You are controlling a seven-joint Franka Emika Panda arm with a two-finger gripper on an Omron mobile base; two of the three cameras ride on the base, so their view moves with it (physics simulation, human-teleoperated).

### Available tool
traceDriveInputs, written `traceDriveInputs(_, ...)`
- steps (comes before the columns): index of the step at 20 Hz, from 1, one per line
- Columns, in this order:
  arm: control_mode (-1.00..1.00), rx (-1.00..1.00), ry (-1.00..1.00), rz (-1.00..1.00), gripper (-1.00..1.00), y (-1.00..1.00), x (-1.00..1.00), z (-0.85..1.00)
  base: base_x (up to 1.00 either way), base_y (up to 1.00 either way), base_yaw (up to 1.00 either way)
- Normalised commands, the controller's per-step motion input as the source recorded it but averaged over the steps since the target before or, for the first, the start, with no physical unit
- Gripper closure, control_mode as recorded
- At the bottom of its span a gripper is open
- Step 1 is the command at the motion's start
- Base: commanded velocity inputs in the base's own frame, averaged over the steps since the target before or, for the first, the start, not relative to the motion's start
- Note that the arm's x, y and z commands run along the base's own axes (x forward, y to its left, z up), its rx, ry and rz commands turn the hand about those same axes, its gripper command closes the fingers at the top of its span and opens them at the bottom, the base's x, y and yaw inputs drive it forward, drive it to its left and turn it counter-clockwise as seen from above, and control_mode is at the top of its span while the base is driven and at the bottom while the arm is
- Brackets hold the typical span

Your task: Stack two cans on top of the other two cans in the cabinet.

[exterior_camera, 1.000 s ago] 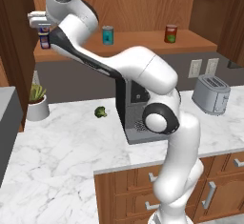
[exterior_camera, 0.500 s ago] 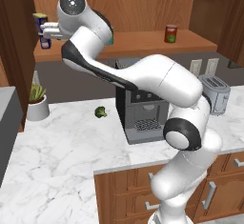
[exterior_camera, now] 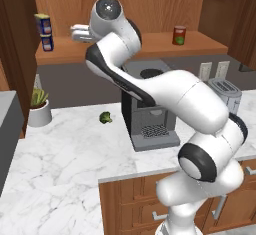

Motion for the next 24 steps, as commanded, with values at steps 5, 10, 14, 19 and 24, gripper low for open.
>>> traceDriveInputs(5,-1.00,0.03,0.00,0.00,-1.00,-0.63,0.00,0.00,0.00,0.00,0.00)
traceDriveInputs(10,-1.00,0.00,0.00,0.00,-1.00,-0.52,0.07,-0.01,0.00,0.00,0.00)
traceDriveInputs(14,-1.00,0.00,0.00,0.02,-1.00,-0.21,0.28,0.00,0.00,0.00,0.00)
traceDriveInputs(19,-1.00,0.00,0.00,0.04,-1.00,-0.13,0.31,0.00,0.00,0.00,0.00)
traceDriveInputs(24,-1.00,0.00,0.00,0.06,-1.00,0.02,0.37,0.00,0.00,0.00,0.00)
